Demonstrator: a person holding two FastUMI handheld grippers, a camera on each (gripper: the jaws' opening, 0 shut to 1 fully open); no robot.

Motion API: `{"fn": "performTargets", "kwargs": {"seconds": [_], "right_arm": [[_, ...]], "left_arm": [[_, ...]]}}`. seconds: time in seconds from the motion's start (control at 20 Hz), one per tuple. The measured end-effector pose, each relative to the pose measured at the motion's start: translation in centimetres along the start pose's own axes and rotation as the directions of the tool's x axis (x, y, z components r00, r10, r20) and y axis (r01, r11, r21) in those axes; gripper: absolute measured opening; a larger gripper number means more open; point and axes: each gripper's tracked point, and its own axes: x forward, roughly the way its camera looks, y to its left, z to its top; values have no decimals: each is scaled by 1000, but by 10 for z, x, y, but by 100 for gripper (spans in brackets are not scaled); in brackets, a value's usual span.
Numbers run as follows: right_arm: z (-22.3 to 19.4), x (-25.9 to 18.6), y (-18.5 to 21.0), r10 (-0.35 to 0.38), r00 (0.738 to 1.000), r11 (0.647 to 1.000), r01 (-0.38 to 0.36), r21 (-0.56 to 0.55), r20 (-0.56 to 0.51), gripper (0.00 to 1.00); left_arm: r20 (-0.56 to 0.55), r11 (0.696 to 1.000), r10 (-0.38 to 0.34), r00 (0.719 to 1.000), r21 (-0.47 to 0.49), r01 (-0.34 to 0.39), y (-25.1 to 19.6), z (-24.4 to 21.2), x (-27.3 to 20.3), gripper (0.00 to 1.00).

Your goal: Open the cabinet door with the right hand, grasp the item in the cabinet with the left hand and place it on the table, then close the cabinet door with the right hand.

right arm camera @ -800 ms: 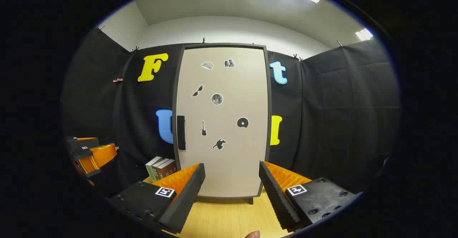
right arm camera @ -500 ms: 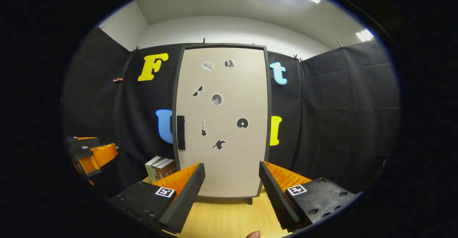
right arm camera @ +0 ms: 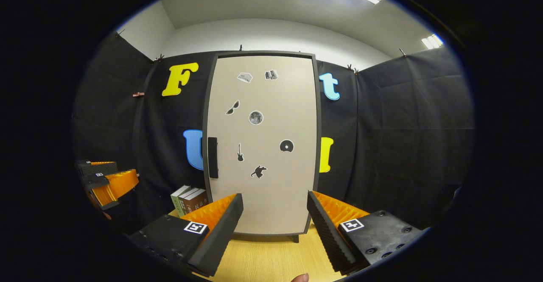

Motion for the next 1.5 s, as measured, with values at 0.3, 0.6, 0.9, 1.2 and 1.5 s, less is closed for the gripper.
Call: {"fn": "performTargets", "kwargs": {"seconds": [0.3,0.6,0.9,1.2,1.5], "right_arm": [[4,10,12,20,1000,1000,-20,6,4,97],[17,45,55,83,996,995,-84,51,23,97],[25,107,111,132,990,990,-134,40,53,97],[13,175,155,139,990,990,-140,21,39,97],[-10,235,180,127,992,991,-128,50,10,97]], "left_arm": [[4,1000,-4,1000,0,4,3,1,2,98],[-5,1000,-7,1000,-4,6,14,-3,3,98],[-25,1000,14,1000,-27,-15,36,-15,4,98],[-40,997,45,998,-66,-47,61,-25,5,98],[-45,995,70,997,-67,-73,81,-33,5,98]]}}
